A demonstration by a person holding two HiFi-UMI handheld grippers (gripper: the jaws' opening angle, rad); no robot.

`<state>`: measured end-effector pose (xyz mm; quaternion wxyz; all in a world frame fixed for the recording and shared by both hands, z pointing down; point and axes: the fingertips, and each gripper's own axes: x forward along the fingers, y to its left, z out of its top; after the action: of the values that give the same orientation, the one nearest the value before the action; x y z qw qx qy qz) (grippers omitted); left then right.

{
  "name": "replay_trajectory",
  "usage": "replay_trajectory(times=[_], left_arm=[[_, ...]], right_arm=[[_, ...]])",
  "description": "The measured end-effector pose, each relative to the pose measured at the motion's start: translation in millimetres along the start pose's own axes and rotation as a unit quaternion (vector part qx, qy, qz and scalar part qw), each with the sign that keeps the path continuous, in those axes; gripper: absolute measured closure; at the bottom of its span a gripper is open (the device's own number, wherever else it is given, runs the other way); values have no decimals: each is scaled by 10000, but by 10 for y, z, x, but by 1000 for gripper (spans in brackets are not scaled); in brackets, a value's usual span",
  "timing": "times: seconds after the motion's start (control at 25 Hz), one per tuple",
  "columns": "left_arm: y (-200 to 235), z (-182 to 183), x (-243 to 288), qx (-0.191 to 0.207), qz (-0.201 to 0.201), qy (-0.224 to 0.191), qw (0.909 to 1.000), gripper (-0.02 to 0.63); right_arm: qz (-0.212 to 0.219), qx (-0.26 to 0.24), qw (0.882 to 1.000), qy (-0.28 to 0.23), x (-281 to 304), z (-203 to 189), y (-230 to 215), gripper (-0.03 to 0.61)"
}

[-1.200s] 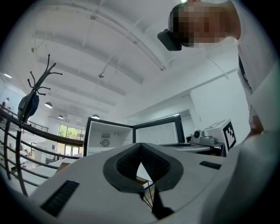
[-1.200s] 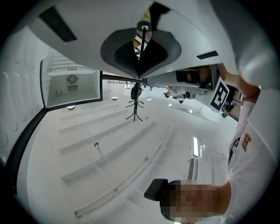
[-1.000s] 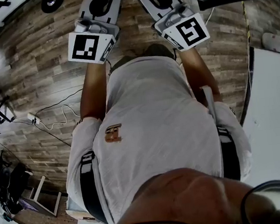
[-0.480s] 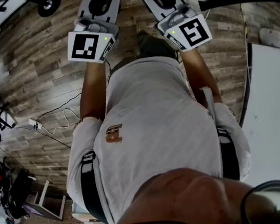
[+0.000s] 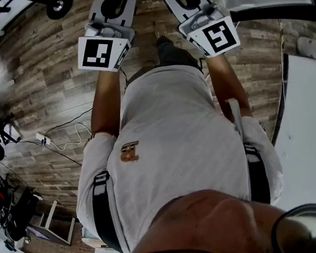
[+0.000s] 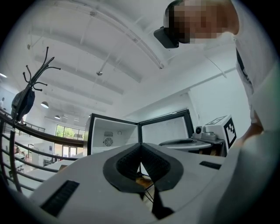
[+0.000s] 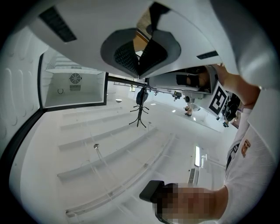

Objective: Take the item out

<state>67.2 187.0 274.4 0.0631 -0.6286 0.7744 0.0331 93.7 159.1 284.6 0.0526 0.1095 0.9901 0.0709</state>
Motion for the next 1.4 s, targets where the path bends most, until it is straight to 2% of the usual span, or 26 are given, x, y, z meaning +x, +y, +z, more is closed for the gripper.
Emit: replay_trajectory(times=[0.12, 0.4, 0.92, 1.16, 1.4], left_arm=[[118, -25, 142, 15, 22, 14, 10000, 595], [472, -199, 638, 52, 84, 88, 9999, 595], [1241, -471, 1702, 70, 238, 216, 9995, 595], [1546, -740, 2246, 71, 317, 260, 9991, 595], [1796, -863, 2671, 90, 450, 329, 9984, 595]], right_arm=[[34, -83, 9998, 170, 102, -82, -136, 545], [66, -200, 9997, -137, 486, -153, -644, 545], [148, -299, 9993, -173, 1229, -411, -1736, 545], [214, -180, 9993, -229, 1533, -681, -2269, 545], [239, -413, 9987, -202, 1800, -827, -2647, 545]])
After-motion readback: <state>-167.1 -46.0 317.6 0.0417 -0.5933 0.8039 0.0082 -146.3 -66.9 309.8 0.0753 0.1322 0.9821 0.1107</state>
